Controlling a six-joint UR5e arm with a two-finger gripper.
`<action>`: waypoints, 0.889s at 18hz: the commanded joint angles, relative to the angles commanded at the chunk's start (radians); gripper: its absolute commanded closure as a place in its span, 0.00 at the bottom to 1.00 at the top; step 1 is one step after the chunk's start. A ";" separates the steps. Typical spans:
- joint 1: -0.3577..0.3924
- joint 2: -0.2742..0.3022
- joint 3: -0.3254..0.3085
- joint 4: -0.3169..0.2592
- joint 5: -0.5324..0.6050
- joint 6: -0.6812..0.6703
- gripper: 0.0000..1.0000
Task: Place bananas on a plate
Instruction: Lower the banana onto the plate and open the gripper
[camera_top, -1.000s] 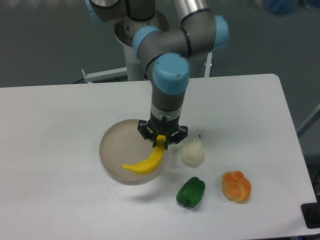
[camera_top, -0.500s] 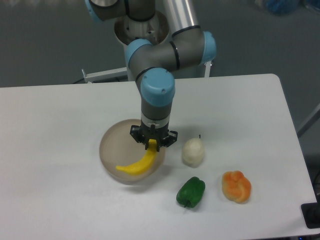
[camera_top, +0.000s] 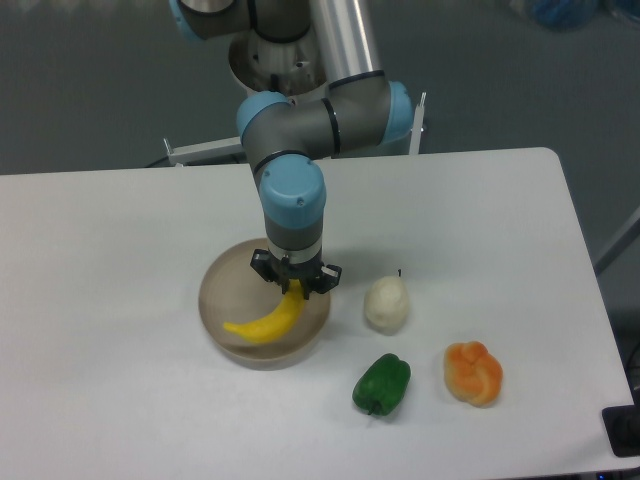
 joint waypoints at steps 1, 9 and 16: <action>-0.006 -0.008 0.005 0.002 0.023 0.009 0.66; -0.020 -0.023 0.001 0.021 0.023 -0.006 0.66; -0.023 -0.025 0.005 0.023 0.019 -0.005 0.66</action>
